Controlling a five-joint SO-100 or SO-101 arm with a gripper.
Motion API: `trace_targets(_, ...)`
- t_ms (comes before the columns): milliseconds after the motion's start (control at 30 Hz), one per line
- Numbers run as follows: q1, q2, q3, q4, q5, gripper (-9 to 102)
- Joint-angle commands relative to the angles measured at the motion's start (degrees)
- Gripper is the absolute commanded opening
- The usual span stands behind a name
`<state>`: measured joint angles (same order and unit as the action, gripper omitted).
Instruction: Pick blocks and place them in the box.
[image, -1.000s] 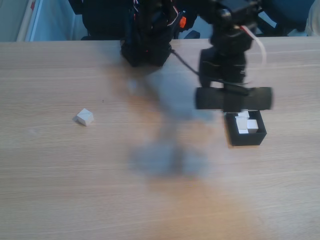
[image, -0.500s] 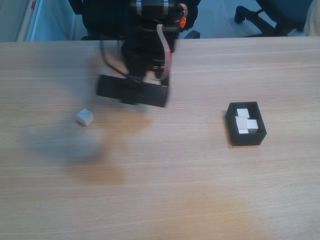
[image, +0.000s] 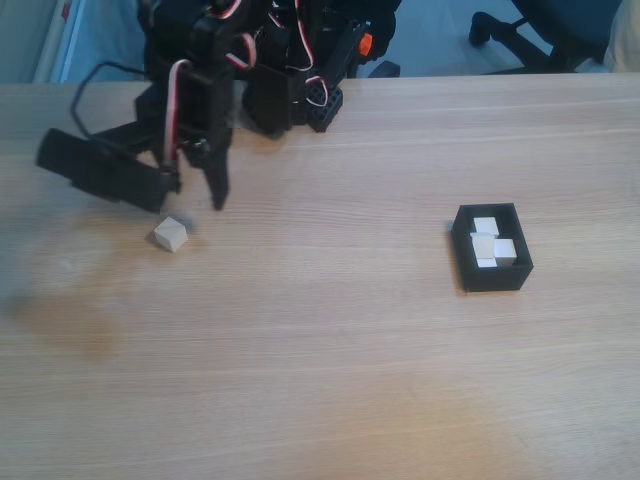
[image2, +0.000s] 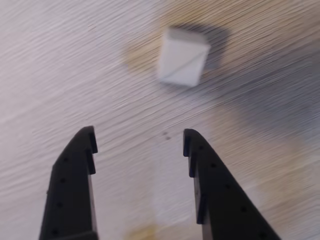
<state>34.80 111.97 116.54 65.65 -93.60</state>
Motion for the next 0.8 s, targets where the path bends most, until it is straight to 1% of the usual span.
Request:
trace_targets(0, 2.5, -2.3, -1.5, -3.7, -2.0, 19)
trace_targets(233, 4.7, -8.0, -3.4, -5.7, -1.7, 19)
trace_targets(400, 4.5, -10.8, -3.8, -8.9, -1.1, 19)
trace_targets(767, 2.5, -13.6, -5.4, -10.7, 0.7, 19)
